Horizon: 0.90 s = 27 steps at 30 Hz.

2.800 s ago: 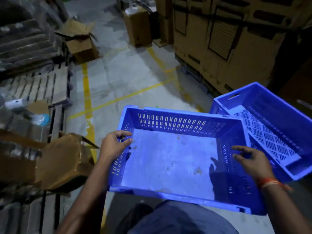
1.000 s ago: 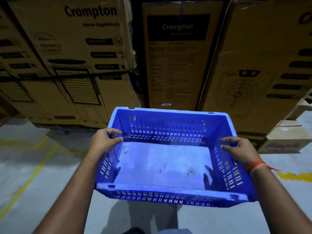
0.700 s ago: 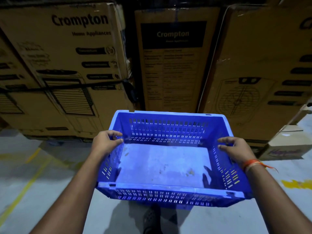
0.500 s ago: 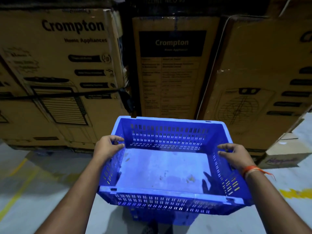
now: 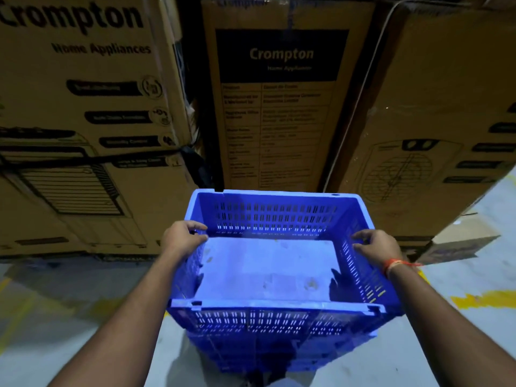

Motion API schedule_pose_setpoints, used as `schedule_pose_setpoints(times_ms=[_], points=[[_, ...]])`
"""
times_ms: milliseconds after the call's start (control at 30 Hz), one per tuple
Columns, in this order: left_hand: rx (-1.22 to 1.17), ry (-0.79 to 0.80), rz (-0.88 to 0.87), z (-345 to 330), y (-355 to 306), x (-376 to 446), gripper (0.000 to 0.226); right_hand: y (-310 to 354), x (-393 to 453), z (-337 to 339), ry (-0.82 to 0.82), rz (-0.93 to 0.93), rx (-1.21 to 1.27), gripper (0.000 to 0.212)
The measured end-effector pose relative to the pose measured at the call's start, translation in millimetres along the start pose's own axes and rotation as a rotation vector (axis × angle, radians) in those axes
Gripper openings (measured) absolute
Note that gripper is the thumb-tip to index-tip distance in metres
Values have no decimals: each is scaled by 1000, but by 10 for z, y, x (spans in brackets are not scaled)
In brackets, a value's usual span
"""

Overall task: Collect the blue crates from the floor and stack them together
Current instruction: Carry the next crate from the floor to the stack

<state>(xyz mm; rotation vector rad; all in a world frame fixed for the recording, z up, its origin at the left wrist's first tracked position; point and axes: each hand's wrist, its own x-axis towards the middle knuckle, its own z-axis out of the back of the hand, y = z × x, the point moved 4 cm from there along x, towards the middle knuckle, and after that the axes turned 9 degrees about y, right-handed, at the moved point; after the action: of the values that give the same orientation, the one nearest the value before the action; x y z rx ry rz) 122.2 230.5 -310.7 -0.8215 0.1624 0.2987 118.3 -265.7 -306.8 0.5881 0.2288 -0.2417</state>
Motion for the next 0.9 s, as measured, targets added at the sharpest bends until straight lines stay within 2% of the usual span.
schedule_pose_setpoints(times_ms=[167, 600, 900], points=[[69, -1, -17, -30, -21, 26, 14, 17, 58, 2, -18, -13, -43, 21], [-73, 71, -60, -42, 40, -165, 26, -46, 124, -10, 6, 13, -164, 24], [254, 31, -76, -64, 117, -306, 36, -33, 36, -27, 61, 19, -116, 30]])
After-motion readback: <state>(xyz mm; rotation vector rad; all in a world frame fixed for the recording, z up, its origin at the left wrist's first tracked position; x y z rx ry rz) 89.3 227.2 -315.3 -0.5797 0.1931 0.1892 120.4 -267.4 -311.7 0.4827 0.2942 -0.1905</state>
